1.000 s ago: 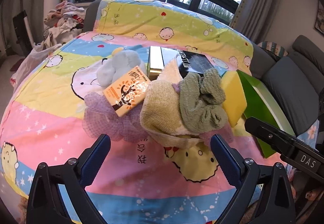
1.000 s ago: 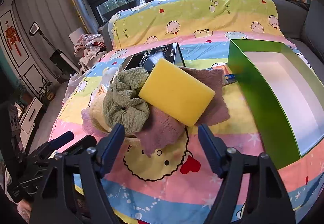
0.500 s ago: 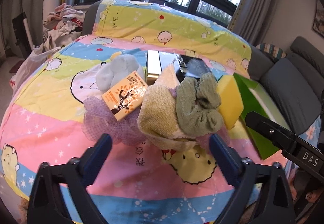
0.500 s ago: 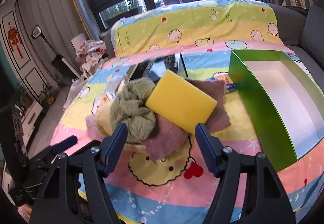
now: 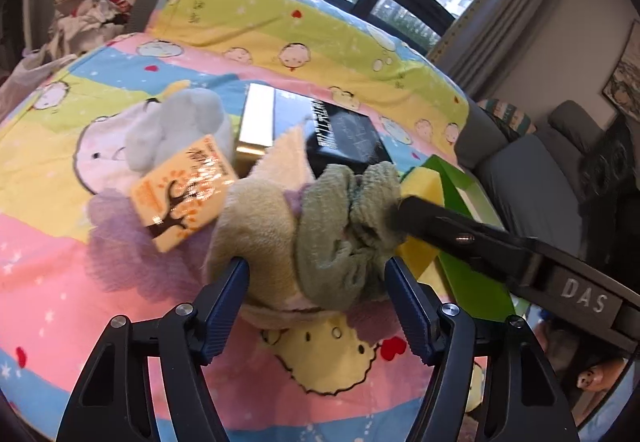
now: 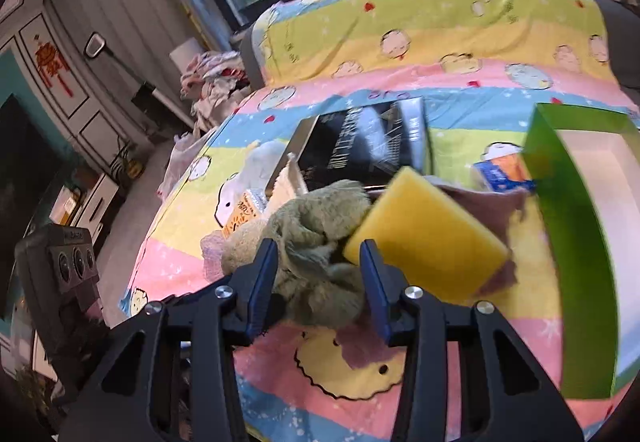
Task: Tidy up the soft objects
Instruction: 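Grasp the green knitted cloth with the right gripper, then carry the green cloth into the green box and open the right gripper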
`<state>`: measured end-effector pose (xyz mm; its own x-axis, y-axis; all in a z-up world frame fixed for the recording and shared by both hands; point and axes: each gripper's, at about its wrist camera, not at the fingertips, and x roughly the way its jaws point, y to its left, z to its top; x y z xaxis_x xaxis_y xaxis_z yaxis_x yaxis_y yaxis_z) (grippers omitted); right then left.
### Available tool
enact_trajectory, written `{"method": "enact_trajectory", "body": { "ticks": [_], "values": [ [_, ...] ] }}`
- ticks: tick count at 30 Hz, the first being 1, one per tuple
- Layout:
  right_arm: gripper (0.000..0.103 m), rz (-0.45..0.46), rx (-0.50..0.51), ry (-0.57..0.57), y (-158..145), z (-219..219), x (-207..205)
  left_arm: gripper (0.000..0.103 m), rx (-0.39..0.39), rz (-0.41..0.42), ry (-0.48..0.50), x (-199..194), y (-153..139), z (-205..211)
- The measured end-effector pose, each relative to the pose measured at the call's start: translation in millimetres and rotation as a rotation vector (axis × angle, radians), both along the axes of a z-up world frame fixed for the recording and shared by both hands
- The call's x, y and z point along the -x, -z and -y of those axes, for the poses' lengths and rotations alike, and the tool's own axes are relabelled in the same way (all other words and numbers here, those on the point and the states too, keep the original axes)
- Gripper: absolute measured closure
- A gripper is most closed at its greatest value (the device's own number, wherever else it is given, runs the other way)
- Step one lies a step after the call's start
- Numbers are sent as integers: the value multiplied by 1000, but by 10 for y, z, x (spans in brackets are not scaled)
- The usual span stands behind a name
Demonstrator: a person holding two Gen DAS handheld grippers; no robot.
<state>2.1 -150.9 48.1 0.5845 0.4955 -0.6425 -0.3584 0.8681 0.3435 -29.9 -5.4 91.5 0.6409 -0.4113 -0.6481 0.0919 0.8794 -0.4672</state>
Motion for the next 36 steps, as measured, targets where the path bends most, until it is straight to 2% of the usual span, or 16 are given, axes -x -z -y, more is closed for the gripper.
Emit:
{"method": "enact_trajectory", "body": {
  "ticks": [2, 3, 4, 5, 6, 7, 9, 12, 14, 16, 20, 25, 33, 36],
  "values": [
    [62, -23, 13, -3, 62, -58, -81, 48, 0, -28, 4, -64, 50, 37],
    [66, -28, 19, -3, 89, -78, -107, 50, 1, -32, 3, -82, 62, 46],
    [74, -30, 27, -7, 115, -99, -129, 51, 3, -31, 4, -100, 80, 64],
    [79, -34, 30, -10, 139, -109, -156, 57, 3, -32, 5, -113, 88, 68],
    [89, -38, 31, -13, 164, -117, -179, 67, 5, -36, 4, -128, 97, 70],
    [93, -39, 27, -14, 179, -113, -191, 72, 8, -41, 7, -139, 97, 75],
    [95, -36, 8, -8, 192, -72, -202, 81, 0, -30, 13, -128, 54, 91],
    [96, -10, -48, -1, 100, 15, -139, 84, -13, 21, 26, -70, -86, 131],
    [96, 36, -78, 11, -37, 85, -59, 88, 11, 66, 62, -30, -238, 183],
    [96, 80, -111, 17, -186, 172, 31, 89, 43, 103, 108, -28, -427, 273],
    [96, 161, -145, 67, -453, 397, 183, 89, -10, 169, 133, -51, -708, 488],
    [95, 212, -157, 175, -609, 795, 214, 89, -11, 214, 227, -201, -921, 931],
    [95, 211, -192, 386, -472, 1528, 274, 89, -52, 207, 372, -436, -833, 1751],
    [94, 194, -159, 475, -410, 1742, 280, 89, -78, 188, 427, -483, -727, 2072]
  ]
}}
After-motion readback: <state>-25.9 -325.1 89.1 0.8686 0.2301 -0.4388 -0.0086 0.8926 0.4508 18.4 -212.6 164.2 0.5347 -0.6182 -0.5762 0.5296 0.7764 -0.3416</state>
